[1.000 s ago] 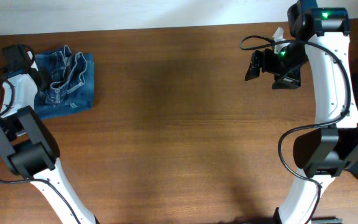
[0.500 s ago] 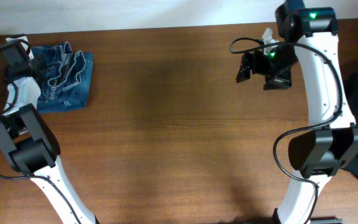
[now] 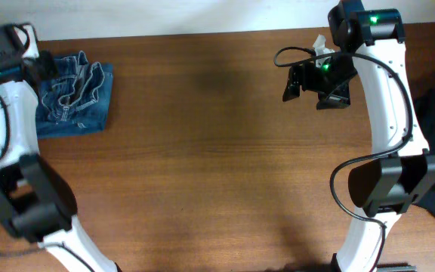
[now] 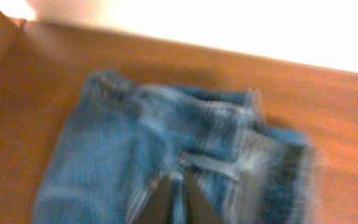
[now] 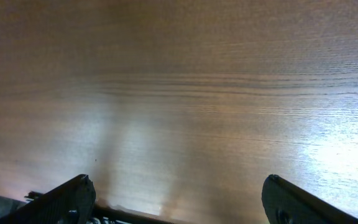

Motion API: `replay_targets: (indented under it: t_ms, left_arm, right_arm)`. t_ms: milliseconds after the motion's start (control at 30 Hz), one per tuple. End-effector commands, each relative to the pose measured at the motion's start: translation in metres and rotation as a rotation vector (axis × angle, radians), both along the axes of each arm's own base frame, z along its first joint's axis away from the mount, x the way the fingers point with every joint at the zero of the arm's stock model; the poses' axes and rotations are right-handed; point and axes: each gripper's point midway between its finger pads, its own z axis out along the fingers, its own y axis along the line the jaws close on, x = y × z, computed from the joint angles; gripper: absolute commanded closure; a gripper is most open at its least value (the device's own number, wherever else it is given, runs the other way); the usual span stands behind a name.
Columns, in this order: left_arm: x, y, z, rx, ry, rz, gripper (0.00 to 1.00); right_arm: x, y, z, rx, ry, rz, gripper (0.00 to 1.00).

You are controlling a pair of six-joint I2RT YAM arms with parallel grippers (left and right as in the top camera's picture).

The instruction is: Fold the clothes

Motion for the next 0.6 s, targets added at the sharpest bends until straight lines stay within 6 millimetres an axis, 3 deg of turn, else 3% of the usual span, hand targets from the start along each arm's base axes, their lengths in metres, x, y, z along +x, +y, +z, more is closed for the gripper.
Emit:
replay_targets:
  t_ms: [0,100,233,300,400,500,567]
  left_arm:
    - [-0.028,-0.04,0.06,-0.038,-0.024,-0.056,0.99]
    - [-0.051,-0.047,0.022,-0.124,0.13,-0.004,0.99]
    - [-0.066,-0.023,-0.041,-0.139,0.3,0.159,0.99]
    - [-0.067,-0.014,-0.059,-0.125,0.333,0.202,0.99]
    - [-0.063,0.006,-0.103,-0.113,0.384,0.277,0.99]
    - [-0.063,0.009,-0.131,-0.127,0.422,0.287,0.99]
    - [-0.066,-0.005,-0.15,-0.195,0.467,0.253,0.99]
  right_arm:
    - [-0.002,0.0,0.006,0.0,-0.01,-0.008,0.09]
    - [-0.002,0.001,0.006,0.0,-0.011,-0.007,0.09]
    - [-0.002,0.001,0.006,-0.001,-0.015,0.007,0.09]
    - [-0.002,0.001,0.006,-0.001,-0.016,0.008,0.09]
    - [-0.002,0.001,0.006,-0.001,-0.016,0.011,0.09]
    - [-0.002,0.0,0.006,-0.001,-0.021,0.023,0.09]
    - [-0.002,0.0,0.006,-0.002,-0.021,0.025,0.09]
